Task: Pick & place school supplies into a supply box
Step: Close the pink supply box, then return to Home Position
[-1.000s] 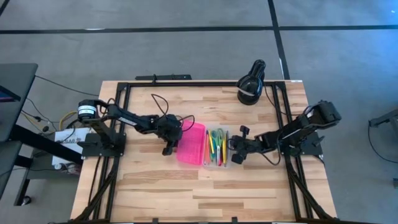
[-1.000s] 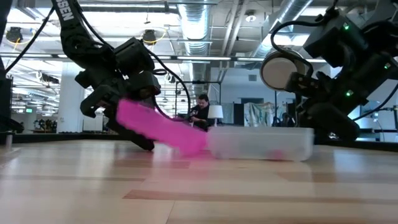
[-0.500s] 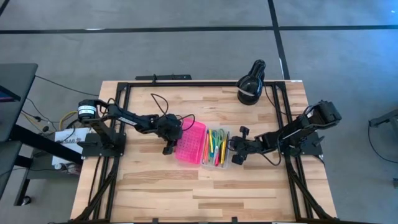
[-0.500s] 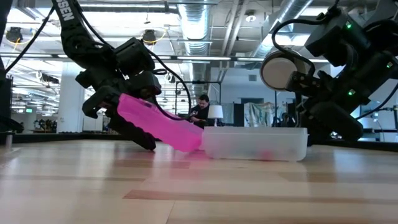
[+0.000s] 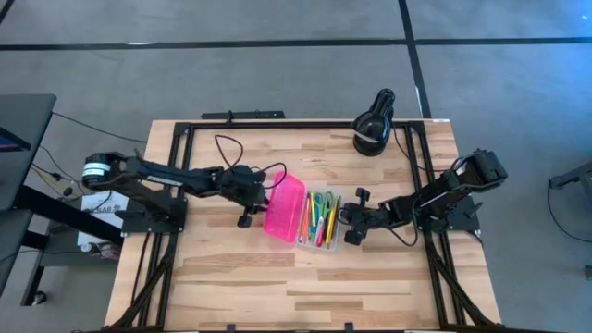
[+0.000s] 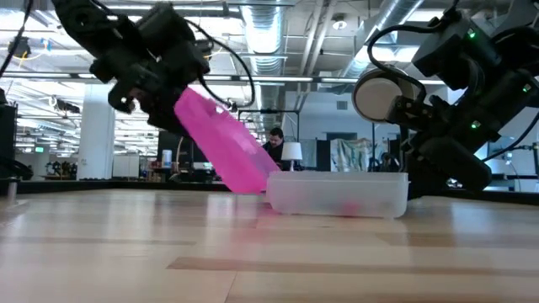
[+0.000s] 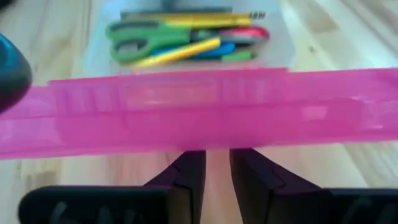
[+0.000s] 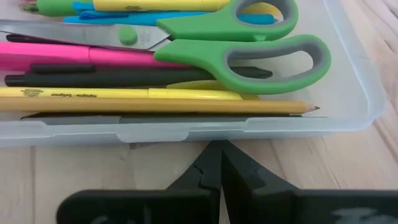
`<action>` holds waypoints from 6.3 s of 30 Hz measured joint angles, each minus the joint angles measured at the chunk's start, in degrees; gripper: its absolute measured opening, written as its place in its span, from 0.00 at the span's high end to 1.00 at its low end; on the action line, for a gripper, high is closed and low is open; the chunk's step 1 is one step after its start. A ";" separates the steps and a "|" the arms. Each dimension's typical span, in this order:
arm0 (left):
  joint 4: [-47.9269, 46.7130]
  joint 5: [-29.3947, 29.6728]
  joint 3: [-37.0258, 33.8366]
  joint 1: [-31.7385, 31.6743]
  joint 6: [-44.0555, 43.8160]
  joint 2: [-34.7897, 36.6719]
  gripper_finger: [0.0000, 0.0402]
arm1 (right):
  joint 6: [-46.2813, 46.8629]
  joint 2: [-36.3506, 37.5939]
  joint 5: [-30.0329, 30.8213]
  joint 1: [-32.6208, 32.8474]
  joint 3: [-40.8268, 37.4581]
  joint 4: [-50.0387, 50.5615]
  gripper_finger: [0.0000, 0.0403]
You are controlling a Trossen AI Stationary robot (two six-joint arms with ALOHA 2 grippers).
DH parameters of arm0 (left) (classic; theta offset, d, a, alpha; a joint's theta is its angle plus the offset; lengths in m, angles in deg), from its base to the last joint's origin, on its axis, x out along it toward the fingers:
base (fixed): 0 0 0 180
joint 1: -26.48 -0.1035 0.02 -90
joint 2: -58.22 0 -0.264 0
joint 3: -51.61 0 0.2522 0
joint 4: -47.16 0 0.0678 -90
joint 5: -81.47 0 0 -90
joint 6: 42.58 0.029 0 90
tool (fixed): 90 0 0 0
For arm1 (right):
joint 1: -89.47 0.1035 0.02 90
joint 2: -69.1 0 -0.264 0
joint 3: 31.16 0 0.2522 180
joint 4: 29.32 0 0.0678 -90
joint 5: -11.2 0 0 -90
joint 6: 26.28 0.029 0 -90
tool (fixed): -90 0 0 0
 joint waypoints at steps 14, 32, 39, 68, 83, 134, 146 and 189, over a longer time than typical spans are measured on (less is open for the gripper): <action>5.85 0.14 -0.07 3.69 0.61 1.14 0.84 | -2.85 -0.04 0.01 -0.73 -0.09 -3.53 1.00; 21.55 -0.81 0.16 5.57 0.76 -9.53 0.84 | -5.55 -0.02 -0.81 -1.86 -0.04 -6.47 1.00; 21.10 -3.49 5.06 5.56 0.91 -12.91 0.84 | -5.57 -0.02 -0.79 -1.86 -0.04 -6.93 1.00; 9.18 3.56 4.48 6.24 -5.98 -12.91 0.84 | -5.90 -0.14 -2.86 -4.39 0.90 -7.79 1.00; 12.31 7.39 1.92 10.55 -8.06 -12.91 0.84 | -6.27 -0.39 0.93 -4.48 0.92 -8.55 1.00; 15.32 6.04 1.92 13.97 -8.40 -12.88 0.84 | -12.59 -1.66 2.79 -0.26 6.60 -11.44 1.00; 15.32 7.17 1.92 13.99 -8.03 -12.87 0.84 | -11.50 -1.64 1.29 -0.46 6.67 -10.29 1.00; 12.20 19.65 2.01 0.64 9.01 30.43 0.84 | -43.29 49.58 -25.18 -17.35 7.49 5.32 1.00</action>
